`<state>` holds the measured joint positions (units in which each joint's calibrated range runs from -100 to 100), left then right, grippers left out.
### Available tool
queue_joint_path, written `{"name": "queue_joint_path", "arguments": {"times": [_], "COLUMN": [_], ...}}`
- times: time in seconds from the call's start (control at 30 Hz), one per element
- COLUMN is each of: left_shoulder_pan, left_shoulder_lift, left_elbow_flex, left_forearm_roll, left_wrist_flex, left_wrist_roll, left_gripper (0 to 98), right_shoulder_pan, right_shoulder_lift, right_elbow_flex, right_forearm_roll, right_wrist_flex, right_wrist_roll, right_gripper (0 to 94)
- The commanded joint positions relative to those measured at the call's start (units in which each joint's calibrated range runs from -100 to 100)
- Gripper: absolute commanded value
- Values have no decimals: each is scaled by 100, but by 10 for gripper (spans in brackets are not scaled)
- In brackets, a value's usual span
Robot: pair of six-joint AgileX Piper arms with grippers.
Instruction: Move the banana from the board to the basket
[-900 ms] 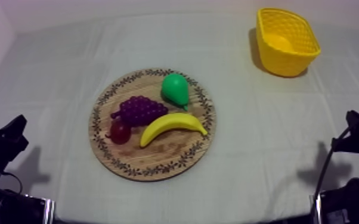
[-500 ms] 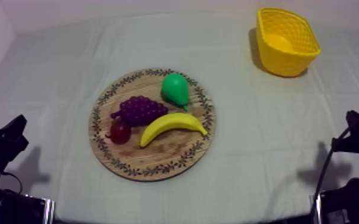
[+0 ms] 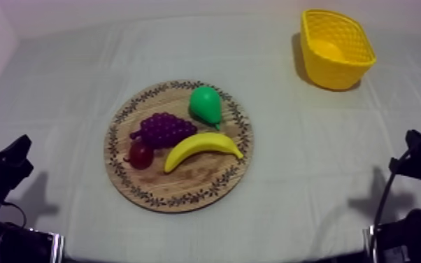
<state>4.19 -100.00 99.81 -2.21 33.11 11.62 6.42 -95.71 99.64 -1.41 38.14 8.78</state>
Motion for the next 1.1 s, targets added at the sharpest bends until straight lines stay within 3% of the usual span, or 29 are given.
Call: {"name": "queue_joint_path", "arguments": {"times": [0.0,0.13,0.4,0.77,1.07], "left_shoulder_pan": [-2,-2,-2,-2,-2], "left_shoulder_lift": [0,0,0,0,0], "left_elbow_flex": [-3,-3,-3,-3,-3], "left_forearm_roll": [4,4,4,4,4], "left_wrist_flex": [-5,-5,-5,-5,-5], "left_wrist_roll": [-2,-3,-2,-2,-2], "left_gripper": [1,1,1,1,1], "right_shoulder_pan": [-7,8,-77,-1184,-2693], "right_shoulder_lift": [-4,-4,375,2817,4733], "right_elbow_flex": [2,2,-784,-3119,-4351], "right_forearm_roll": [-2,-81,-692,-651,-240], "right_wrist_flex": [-31,-87,322,516,334], "right_wrist_roll": [6,-25,651,484,336], "right_gripper": [5,5,4,4,4]}}
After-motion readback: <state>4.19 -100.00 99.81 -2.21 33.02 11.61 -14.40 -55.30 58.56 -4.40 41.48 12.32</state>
